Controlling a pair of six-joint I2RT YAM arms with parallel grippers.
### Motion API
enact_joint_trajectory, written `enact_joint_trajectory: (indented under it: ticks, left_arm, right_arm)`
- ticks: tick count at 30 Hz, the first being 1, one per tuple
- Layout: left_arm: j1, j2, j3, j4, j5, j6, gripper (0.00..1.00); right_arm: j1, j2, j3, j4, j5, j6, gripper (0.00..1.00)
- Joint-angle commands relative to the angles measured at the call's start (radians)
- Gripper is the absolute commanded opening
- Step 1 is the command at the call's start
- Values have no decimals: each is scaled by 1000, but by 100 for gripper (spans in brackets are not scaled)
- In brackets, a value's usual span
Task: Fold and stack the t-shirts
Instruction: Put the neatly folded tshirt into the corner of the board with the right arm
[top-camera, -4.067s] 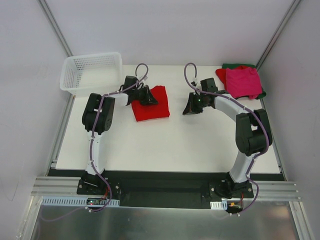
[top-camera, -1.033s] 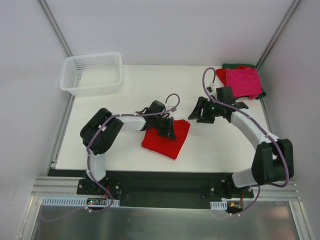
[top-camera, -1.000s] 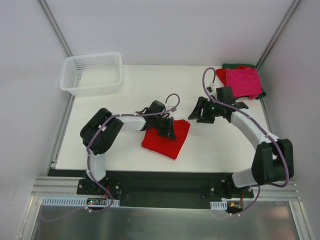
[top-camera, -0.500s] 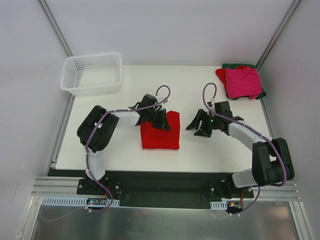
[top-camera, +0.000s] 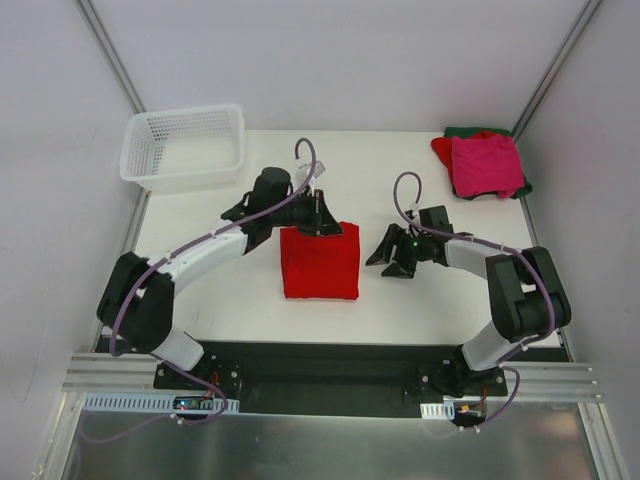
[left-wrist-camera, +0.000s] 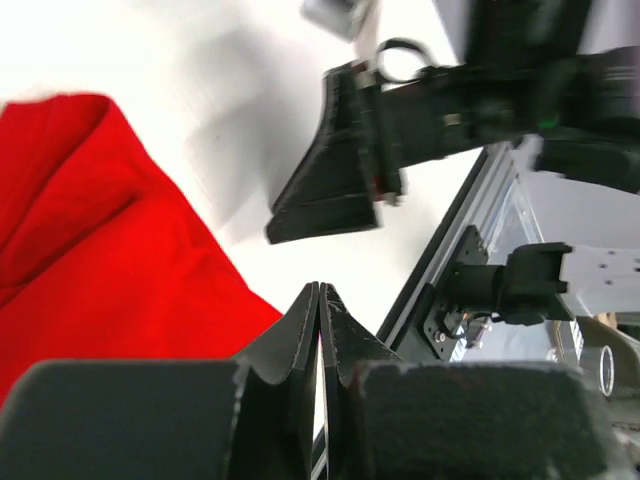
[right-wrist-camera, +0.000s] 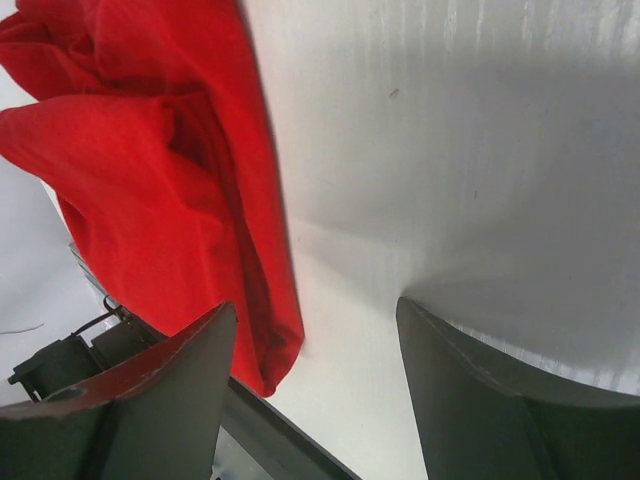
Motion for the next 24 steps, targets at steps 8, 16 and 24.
enact_joint_trajectory:
  ticks: [8,16,24]
  left_arm:
    - [52,-185,-302,-120,-196,35,0]
    - [60,-177,-391,-132,-246,43,0]
    - [95,-213,-395,-138,-246,55,0]
  right_arm:
    - [24,79,23,124,-38,-16,68]
    - [33,136,32,156,-55,-21,69]
    - [49,169,35,167,-58,-16,70]
